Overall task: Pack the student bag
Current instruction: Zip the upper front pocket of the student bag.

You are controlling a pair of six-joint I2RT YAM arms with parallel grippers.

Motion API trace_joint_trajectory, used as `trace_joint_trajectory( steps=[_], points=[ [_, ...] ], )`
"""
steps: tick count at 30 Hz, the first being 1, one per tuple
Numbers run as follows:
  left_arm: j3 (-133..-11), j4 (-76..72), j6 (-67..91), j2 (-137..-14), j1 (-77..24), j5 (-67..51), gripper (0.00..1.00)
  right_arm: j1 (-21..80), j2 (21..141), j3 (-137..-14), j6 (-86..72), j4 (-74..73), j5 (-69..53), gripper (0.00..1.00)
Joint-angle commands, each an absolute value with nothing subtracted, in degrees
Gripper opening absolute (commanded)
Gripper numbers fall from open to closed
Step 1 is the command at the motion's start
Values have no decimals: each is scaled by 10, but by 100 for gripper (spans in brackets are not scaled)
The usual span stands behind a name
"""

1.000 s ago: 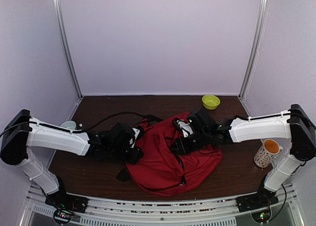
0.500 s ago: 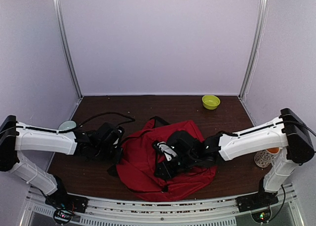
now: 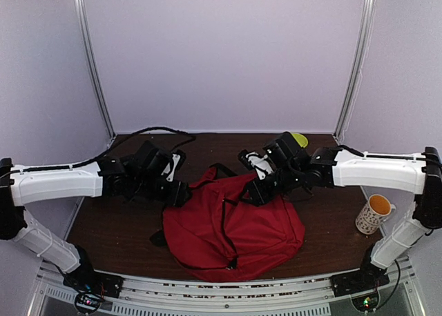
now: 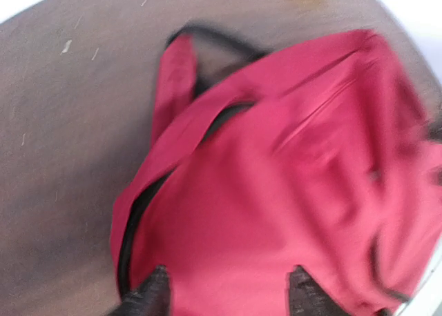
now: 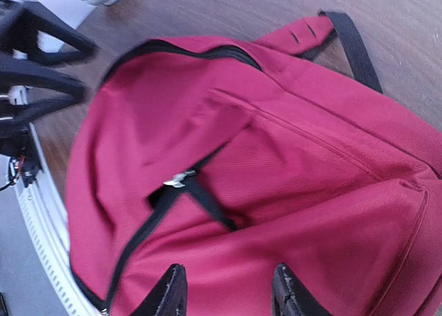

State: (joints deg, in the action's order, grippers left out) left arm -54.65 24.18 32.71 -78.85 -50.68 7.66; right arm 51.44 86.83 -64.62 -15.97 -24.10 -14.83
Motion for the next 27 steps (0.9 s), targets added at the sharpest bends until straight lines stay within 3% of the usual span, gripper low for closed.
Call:
trace_joint_trajectory(
  steps=[1, 10, 27],
  points=[
    [-623, 237, 337, -833, -504, 26, 65, 499, 915, -688, -122, -254, -207, 43],
    [-766, 293, 364, -963, -504, 36, 64, 498, 975, -723, -85, -224, -256, 40],
    [-627, 243, 416, -854, -497, 54, 60, 509, 1020, -722, -46, -198, -226, 37]
  ],
)
